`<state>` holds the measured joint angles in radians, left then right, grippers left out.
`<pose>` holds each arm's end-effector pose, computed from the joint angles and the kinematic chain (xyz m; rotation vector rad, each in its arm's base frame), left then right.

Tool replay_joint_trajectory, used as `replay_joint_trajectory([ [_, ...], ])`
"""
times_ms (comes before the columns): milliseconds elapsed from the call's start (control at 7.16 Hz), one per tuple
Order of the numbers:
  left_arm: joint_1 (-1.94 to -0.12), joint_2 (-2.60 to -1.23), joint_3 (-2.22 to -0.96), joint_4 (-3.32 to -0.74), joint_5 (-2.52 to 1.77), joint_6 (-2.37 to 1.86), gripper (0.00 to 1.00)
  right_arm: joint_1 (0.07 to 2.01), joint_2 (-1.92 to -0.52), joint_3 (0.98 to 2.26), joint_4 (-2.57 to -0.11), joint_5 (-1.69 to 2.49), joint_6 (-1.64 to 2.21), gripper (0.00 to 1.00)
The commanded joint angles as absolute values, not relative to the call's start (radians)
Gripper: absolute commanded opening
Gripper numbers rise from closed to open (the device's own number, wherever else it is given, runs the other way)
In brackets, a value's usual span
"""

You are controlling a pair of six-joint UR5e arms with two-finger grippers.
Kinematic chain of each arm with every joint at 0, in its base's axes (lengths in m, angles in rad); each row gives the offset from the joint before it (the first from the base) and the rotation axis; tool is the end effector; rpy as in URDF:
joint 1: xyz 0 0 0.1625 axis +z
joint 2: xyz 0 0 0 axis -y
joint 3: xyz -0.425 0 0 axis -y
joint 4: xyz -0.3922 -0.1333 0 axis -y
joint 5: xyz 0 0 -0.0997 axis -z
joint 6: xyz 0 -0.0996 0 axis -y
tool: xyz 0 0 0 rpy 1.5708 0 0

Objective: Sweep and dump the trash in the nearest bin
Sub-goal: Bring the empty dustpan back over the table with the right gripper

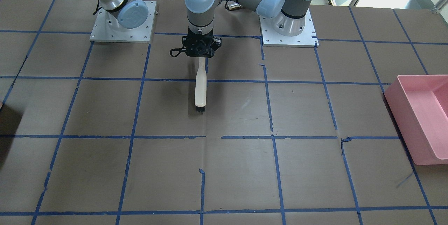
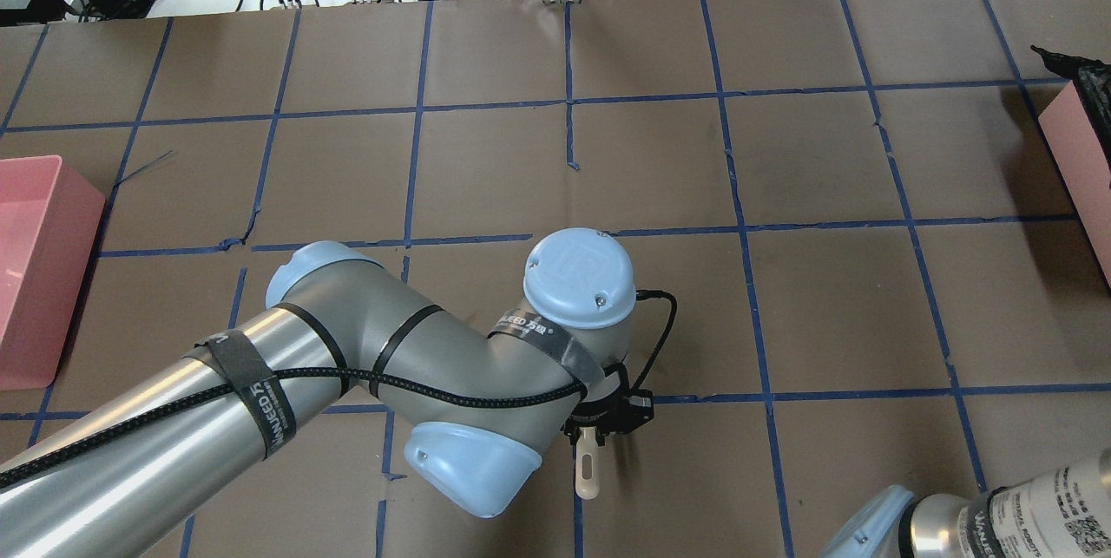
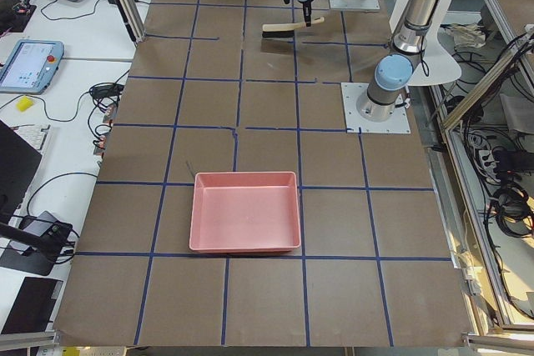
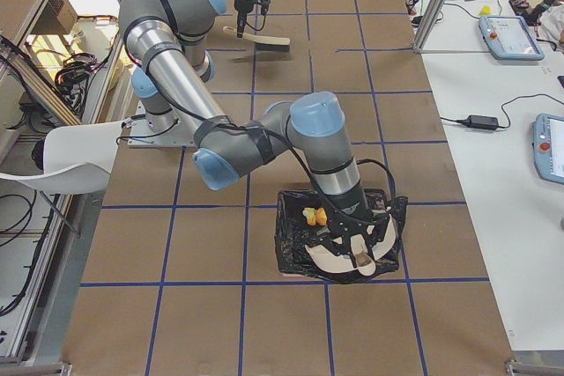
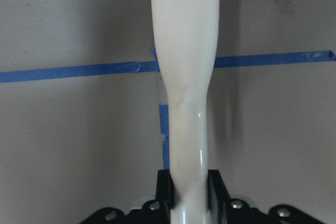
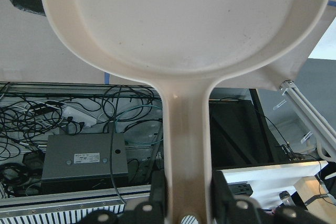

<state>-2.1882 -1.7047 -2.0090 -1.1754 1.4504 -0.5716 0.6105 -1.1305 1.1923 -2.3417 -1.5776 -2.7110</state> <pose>-0.3889 -0.2969 0.2565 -0.0548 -3.1226 -0.3346 -0.5083 -0.5175 0.5121 1.8773 -1.5707 -0.2452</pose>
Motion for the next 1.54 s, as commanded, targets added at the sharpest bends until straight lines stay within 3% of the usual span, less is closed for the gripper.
replay_joint_trajectory([
  [0, -2.187, -1.704, -2.011, -1.177, 1.453, -0.571, 0.02, 0.611, -1.219, 1.192, -2.222, -1.443, -2.698, 0.0],
  [559, -2.158, -1.694, -2.031, -1.18, 1.456, -0.552, 0.01, 0.62, -1.316, 1.209, -1.878, -1.22, -2.346, 0.0],
  [1118, -2.155, -1.69, -2.045, -1.178, 1.457, -0.555, 0.01, 0.71, -1.509, 1.463, -1.819, -1.235, -1.955, 0.0],
  [1397, -2.154, -1.69, -2.051, -1.177, 1.456, -0.557, 0.01, 0.806, -1.537, 1.531, -1.801, -1.29, -1.641, 0.0],
])
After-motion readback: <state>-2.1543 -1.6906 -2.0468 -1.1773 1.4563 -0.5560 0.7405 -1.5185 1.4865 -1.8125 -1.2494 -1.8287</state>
